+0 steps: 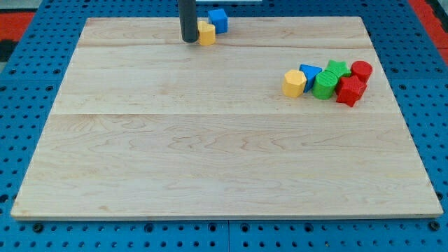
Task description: Push the blue cube towards the top right
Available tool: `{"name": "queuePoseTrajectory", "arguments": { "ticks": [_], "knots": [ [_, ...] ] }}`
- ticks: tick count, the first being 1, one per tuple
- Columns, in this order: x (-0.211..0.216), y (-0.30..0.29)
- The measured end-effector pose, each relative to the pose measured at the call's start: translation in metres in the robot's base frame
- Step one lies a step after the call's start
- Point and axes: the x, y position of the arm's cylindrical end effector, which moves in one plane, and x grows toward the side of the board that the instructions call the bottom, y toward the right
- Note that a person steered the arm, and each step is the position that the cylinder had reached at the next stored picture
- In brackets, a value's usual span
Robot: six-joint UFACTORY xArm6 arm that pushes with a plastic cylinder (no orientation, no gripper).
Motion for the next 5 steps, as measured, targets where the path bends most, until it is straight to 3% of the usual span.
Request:
{"name": "queuePoseTrajectory", "arguments": {
  "ticks": [2, 5],
  "knots": [
    [-0.037, -0.017],
    [-0.029, -0.114]
  ]
}}
